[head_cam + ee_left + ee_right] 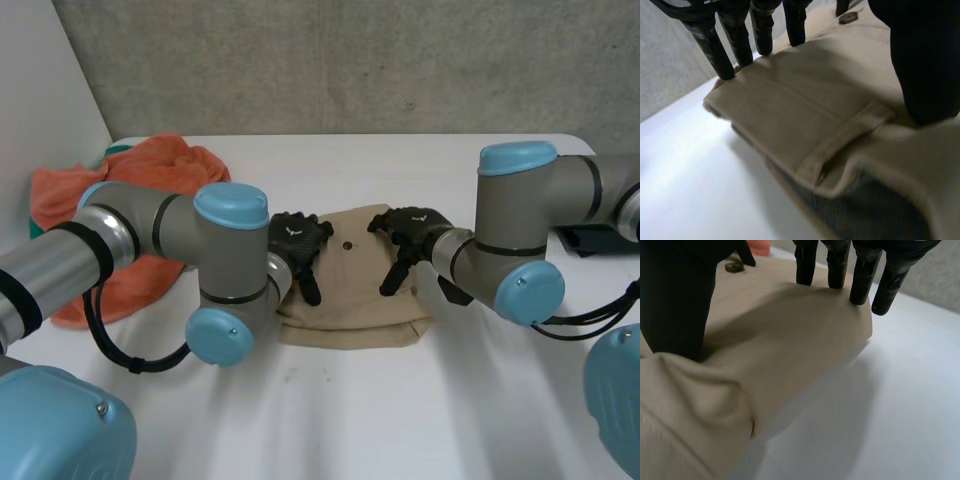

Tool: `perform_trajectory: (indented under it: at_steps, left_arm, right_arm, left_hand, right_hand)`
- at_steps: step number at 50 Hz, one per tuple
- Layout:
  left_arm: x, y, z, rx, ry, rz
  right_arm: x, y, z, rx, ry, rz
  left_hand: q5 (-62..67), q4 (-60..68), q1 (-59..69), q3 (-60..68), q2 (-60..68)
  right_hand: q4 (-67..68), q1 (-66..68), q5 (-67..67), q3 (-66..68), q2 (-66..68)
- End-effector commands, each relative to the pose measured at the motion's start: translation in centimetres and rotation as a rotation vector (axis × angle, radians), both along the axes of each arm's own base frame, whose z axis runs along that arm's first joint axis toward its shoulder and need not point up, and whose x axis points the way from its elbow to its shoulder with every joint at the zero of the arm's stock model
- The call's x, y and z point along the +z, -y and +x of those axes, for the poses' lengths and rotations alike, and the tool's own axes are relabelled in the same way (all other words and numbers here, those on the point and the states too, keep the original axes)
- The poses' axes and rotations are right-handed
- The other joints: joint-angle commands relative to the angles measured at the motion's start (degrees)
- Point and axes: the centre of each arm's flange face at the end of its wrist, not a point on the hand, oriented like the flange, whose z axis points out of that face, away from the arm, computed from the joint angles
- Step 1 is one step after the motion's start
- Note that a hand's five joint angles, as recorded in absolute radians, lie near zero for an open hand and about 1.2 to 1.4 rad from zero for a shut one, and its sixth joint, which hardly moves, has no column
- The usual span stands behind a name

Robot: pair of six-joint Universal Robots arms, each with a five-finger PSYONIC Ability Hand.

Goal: Fold the laundry.

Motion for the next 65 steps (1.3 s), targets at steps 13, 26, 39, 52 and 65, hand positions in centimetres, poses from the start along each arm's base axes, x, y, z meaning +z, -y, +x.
perform_trajectory:
  at_steps: [13,26,39,52,65]
  left_arm:
    - [7.4,-0.7,1.1,-0.033,-0.021,-0.140]
    - [16.3,-6.1,3.7,-0.383,-0.235,-0.167]
    - [17.5,-7.6,4.9,-0.493,-0.308,-0.102]
    - [17.4,-7.5,4.9,-0.492,-0.307,-0.103]
    - [17.4,-7.3,5.0,-0.486,-0.308,-0.106]
  right_arm:
    - [6.6,-0.8,-1.2,-0.027,-0.068,-0.285]
    - [7.4,-6.8,-3.7,-0.025,0.016,-0.477]
    - [-0.3,-11.9,-0.5,0.136,-0.036,-0.462]
    - [-3.5,-10.9,1.2,0.192,-0.121,-0.503]
    - [-3.4,-8.0,3.3,0.173,-0.085,-0.561]
  left_hand:
    - [-2.72,-2.88,-2.56,-3.04,-2.78]
    - [-1.71,-1.87,-1.56,-2.04,-1.77]
    - [-1.54,-1.70,-1.39,-1.87,-1.60]
    - [-1.20,-1.37,-1.05,-1.53,-1.27]
    - [-1.20,-1.37,-1.05,-1.53,-1.27]
  right_hand:
    - [-3.23,-0.41,-3.60,-1.94,-2.65]
    - [-3.23,-0.41,-3.60,-1.94,-2.65]
    - [-3.23,-0.41,-3.60,-1.94,-2.65]
    - [-3.23,-0.41,-3.60,-1.94,-2.65]
    - [-3.23,-0.41,-3.60,-1.94,-2.65]
